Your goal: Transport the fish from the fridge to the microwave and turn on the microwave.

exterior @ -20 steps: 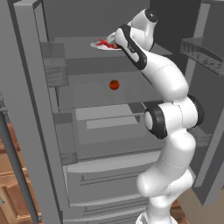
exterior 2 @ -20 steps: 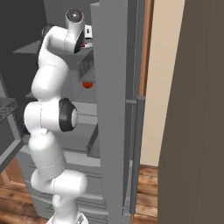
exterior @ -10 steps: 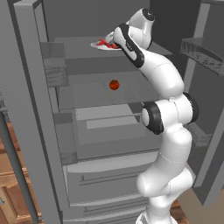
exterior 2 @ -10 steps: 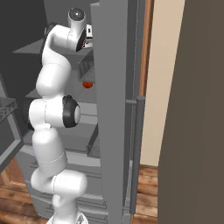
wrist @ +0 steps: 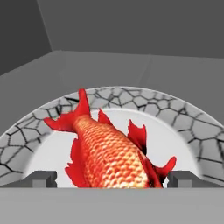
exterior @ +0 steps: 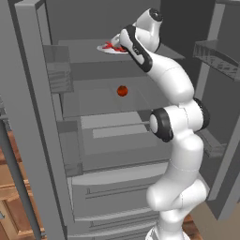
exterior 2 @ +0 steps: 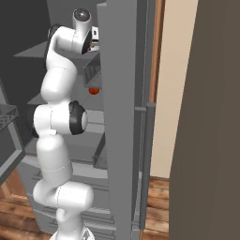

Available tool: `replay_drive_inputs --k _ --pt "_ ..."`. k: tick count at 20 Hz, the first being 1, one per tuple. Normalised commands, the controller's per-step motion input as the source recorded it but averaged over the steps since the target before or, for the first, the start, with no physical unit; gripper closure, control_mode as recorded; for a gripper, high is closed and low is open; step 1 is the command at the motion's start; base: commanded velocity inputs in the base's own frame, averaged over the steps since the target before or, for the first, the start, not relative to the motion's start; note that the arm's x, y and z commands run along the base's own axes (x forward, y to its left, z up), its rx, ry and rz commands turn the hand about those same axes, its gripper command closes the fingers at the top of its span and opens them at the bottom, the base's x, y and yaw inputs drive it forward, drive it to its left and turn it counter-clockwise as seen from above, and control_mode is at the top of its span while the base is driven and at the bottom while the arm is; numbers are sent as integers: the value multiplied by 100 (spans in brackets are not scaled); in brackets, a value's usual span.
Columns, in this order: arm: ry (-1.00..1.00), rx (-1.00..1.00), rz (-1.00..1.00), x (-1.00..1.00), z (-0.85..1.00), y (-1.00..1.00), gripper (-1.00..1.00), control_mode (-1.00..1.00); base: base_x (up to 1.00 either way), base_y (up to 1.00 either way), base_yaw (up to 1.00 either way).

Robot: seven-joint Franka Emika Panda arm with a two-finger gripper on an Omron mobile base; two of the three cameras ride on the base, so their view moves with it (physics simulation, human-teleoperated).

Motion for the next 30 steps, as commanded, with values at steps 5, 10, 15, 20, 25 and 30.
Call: replay_drive_inputs --k 5,10,15,20,25,30 --pt "0 0 0 7 -16 7 -100 -100 0 0 0" --pt "0 0 0 5 -18 3 -100 -100 0 0 0" --pt "0 0 0 4 -22 6 -100 -100 0 0 0" --pt "0 0 0 3 -13 7 -100 -100 0 0 0" --pt "0 0 0 0 -2 2 -100 -100 0 0 0" --pt "0 0 0 0 0 0 100 -100 0 0 0"
